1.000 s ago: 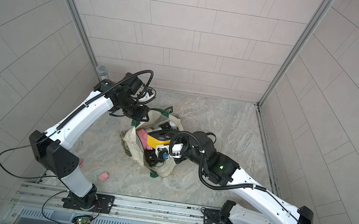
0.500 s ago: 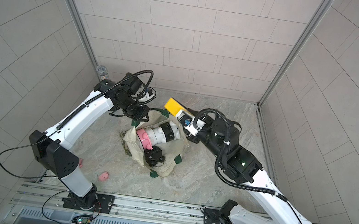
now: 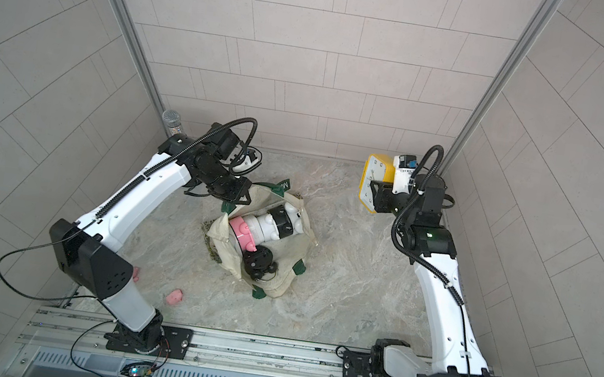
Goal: Take the alarm clock out of the canvas bag
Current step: Place the alarm at the center of the board.
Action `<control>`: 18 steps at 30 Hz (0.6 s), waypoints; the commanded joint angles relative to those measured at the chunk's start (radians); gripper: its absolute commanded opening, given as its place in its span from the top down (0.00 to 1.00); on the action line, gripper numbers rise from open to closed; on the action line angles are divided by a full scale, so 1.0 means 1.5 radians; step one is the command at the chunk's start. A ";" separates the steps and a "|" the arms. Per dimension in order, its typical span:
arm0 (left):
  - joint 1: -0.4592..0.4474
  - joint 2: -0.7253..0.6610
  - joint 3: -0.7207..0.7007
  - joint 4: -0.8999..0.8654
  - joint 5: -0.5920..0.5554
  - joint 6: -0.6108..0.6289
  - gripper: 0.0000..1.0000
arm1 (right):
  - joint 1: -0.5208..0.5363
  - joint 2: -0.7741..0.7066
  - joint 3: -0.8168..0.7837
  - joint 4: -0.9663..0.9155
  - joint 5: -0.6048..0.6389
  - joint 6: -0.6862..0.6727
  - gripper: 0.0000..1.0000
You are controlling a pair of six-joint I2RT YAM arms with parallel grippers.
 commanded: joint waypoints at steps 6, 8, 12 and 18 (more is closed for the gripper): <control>0.004 -0.017 -0.001 0.029 0.032 -0.001 1.00 | -0.161 0.112 -0.171 0.287 -0.206 0.334 0.83; 0.005 -0.015 -0.001 0.029 0.033 -0.001 1.00 | -0.192 0.139 -0.219 0.386 -0.215 0.414 0.80; 0.005 -0.017 -0.004 0.029 0.033 -0.002 1.00 | -0.217 0.197 -0.265 0.487 -0.219 0.483 0.79; 0.004 -0.015 -0.009 0.030 0.031 -0.002 1.00 | -0.219 0.258 -0.294 0.581 -0.224 0.540 0.76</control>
